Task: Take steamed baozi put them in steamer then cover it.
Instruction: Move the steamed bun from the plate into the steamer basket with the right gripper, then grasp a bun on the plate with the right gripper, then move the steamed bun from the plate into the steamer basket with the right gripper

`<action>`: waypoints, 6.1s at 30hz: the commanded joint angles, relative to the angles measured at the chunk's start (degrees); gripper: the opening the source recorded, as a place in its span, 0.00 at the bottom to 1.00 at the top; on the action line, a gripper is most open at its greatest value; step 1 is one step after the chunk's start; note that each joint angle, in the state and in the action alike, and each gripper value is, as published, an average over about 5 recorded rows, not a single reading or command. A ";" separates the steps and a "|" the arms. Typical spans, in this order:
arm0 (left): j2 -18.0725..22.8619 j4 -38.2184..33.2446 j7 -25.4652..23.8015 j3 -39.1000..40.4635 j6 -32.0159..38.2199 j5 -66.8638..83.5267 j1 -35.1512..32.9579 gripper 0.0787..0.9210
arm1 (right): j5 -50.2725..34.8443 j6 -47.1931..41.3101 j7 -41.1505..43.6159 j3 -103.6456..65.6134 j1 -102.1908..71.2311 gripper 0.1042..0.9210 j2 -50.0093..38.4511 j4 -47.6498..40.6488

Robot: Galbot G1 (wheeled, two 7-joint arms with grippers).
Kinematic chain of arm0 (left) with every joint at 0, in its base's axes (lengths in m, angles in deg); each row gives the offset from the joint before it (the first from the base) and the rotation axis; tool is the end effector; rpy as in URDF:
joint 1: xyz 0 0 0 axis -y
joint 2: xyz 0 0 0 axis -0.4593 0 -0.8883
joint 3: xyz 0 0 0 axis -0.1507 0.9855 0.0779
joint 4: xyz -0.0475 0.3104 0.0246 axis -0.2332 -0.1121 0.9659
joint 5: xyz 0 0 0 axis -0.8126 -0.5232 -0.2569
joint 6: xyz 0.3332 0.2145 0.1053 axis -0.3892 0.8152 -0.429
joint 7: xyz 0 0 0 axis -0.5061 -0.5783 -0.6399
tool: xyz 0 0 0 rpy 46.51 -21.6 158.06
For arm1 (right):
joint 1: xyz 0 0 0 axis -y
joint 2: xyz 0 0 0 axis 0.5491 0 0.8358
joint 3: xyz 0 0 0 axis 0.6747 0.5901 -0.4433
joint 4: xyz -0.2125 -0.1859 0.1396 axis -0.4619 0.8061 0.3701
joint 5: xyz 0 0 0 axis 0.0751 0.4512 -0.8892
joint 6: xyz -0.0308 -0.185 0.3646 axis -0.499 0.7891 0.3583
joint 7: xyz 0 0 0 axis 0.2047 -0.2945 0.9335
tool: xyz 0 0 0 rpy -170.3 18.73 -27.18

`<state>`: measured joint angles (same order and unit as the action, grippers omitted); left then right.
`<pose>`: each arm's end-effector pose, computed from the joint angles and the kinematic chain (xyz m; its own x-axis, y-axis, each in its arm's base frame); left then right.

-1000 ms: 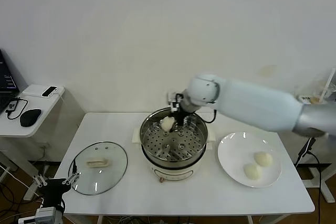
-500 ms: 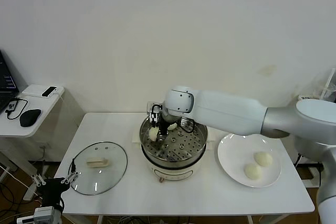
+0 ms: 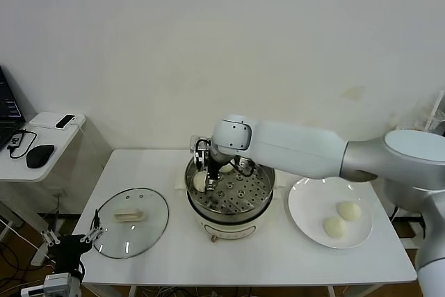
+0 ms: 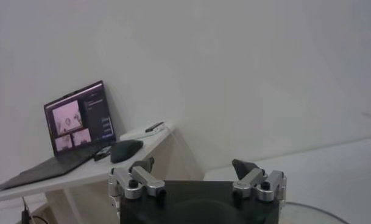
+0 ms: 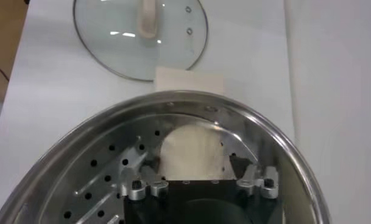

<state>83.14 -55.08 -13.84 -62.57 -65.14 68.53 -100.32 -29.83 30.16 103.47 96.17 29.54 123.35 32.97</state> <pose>0.2239 0.1115 -0.2701 -0.9542 -0.2932 0.0591 -0.2569 0.9045 0.3404 0.5102 0.2292 -0.0989 -0.2379 -0.3059 0.9219 -0.9612 -0.0626 -0.2688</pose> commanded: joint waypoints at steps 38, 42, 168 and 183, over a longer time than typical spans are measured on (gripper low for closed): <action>-0.06 -1.17 -0.15 1.82 -0.16 -1.09 -1.22 0.88 | 36.53 22.14 22.76 -28.31 -33.92 0.88 -51.93 16.02; 0.33 -0.88 -0.10 1.75 -0.12 -1.26 -1.43 0.88 | 37.95 21.70 22.29 -31.93 -38.20 0.88 -49.66 13.89; 2.12 -0.24 0.00 -2.39 0.11 -0.58 -1.93 0.88 | 35.43 40.55 17.26 2.86 -1.42 0.62 -5.55 9.89; 2.14 -0.16 0.04 -2.46 0.19 -0.44 -1.99 0.88 | 34.29 40.20 18.00 2.93 -0.79 0.70 -7.47 12.15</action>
<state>85.30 -55.27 -13.78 -65.09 -64.94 68.11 -102.30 4.34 69.80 121.28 98.77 28.70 115.77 44.44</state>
